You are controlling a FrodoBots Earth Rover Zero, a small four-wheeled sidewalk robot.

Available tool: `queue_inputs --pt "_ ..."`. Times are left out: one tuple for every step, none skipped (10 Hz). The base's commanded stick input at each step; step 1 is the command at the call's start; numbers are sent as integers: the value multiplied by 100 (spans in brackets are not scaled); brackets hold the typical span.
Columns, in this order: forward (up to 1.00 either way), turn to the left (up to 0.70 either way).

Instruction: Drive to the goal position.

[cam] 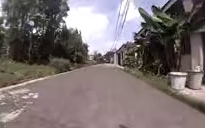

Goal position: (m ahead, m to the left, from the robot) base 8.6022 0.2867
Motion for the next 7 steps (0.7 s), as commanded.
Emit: queue_inputs --pt "100 0" --pt "100 0" --pt "100 0" --pt "100 -6" --pt "100 -19" --pt "100 -27" --pt "100 -9"
